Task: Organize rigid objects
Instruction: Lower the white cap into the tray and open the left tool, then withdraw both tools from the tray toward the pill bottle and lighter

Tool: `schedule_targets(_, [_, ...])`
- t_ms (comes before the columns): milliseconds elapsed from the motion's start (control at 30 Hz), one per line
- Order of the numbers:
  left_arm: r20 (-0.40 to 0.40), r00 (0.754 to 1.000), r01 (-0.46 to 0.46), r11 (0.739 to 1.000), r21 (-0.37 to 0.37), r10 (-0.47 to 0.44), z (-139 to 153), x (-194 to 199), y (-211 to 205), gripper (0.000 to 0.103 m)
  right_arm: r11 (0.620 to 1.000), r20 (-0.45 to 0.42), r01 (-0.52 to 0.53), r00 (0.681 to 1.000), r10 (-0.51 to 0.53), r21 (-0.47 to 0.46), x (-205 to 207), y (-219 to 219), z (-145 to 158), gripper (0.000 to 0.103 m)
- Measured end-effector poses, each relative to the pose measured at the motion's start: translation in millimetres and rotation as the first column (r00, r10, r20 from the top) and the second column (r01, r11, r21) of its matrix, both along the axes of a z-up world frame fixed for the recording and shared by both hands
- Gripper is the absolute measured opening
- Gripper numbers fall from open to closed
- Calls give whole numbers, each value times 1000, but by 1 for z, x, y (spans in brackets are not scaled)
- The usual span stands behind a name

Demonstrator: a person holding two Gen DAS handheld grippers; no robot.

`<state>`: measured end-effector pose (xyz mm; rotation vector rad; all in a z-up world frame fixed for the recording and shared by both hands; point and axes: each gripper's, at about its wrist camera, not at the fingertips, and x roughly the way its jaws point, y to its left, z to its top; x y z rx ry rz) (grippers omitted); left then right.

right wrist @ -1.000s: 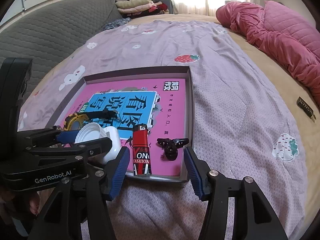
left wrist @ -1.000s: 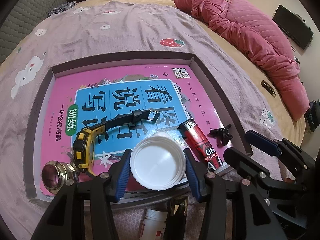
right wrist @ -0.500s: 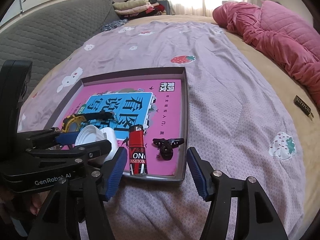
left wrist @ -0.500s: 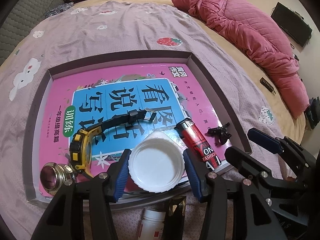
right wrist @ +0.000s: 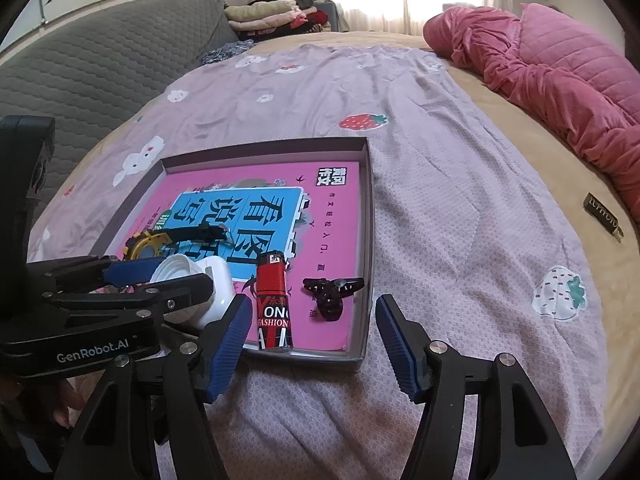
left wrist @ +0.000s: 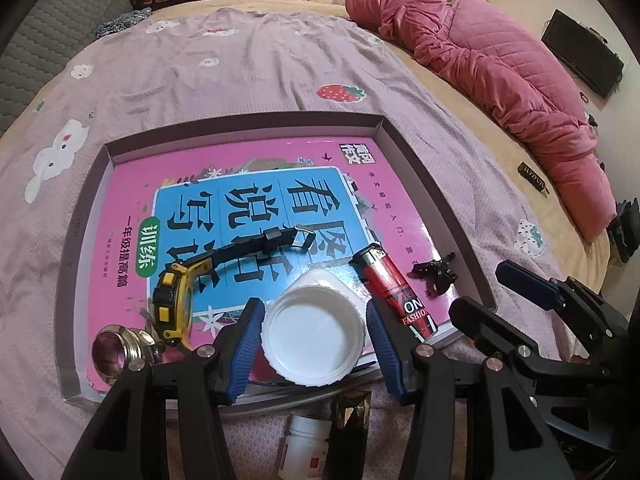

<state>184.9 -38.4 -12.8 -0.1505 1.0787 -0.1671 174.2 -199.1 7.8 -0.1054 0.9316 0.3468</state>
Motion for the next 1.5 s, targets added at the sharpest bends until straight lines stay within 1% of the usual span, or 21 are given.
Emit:
schedule_targets(167, [11, 1000, -8, 1000, -12, 8, 6, -4, 4, 53, 1000, 7, -2, 1000, 2, -3, -2, 0, 3, 69])
schedule_targets(267, [24, 1000, -19, 1000, -8, 19, 11, -7, 7, 58, 1000, 13, -3, 1000, 3, -2, -4, 0, 6, 69])
schedule_targets(633, [63, 997, -49, 999, -14, 49, 29, -16, 19, 59, 1000, 45, -11, 999, 11, -6, -14, 4, 20, 71])
schedule_targets(900, [92, 991, -91, 996, -24, 93, 44, -28, 37, 60, 1000, 70, -18, 997, 18, -3, -22, 7, 32, 72])
schedule_targets(1233, [128, 986, -109, 994, -8, 109, 61, -48, 45, 60, 997, 99, -71, 993, 71, 0, -41, 21, 45, 74])
schedule_targets(1500, [134, 986, -102, 995, 12, 100, 61, -65, 45, 60, 993, 87, -118, 989, 119, -16, -61, 32, 41, 74])
